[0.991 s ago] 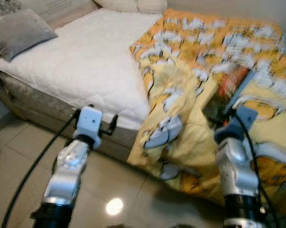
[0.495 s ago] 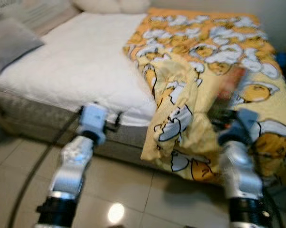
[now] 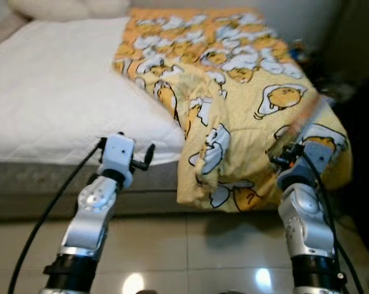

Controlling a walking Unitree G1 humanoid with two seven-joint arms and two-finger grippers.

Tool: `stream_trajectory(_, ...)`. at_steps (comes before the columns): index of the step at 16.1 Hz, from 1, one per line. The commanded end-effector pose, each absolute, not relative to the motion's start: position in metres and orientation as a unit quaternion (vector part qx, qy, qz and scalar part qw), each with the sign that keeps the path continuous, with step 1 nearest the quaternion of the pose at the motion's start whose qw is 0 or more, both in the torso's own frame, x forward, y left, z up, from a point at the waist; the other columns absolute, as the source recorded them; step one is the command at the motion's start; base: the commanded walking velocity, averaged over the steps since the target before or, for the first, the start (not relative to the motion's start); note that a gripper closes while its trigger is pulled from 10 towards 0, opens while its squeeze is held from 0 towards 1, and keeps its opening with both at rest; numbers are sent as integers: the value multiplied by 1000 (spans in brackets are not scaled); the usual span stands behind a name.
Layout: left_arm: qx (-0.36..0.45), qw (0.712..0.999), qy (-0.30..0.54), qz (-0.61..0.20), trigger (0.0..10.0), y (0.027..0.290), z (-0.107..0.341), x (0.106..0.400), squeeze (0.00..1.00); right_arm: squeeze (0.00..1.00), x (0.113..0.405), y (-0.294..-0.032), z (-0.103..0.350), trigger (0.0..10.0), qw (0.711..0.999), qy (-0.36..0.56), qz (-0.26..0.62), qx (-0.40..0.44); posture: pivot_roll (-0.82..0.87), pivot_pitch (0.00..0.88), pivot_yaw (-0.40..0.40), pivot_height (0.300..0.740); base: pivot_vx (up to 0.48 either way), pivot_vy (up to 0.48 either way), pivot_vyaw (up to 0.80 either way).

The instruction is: Clean up the room

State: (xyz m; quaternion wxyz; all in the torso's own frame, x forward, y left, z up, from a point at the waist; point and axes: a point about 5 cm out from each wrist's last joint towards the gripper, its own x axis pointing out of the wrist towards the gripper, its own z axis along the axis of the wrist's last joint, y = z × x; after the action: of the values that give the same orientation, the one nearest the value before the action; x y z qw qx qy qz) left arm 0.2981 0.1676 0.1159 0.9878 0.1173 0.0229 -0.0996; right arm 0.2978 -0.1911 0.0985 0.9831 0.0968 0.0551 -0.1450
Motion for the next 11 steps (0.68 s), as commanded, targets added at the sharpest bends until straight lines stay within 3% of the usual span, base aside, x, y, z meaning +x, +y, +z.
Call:
stream_trajectory(1,119,988,26,-91,10000,173,116,299,0,0,302,-185,111,10000,986,26,-131,98,44,0,42,740,0,420,-800)
stream_trajectory(6,115,990,25,-78,10000,175,117,302,0,0,306,-185,113,10000,988,24,-128,86,47,0,40,740,0,419,-723)
stream_trajectory(11,108,992,21,-63,10000,178,119,306,0,0,308,-184,118,10000,989,14,-122,77,46,0,41,740,0,419,0)
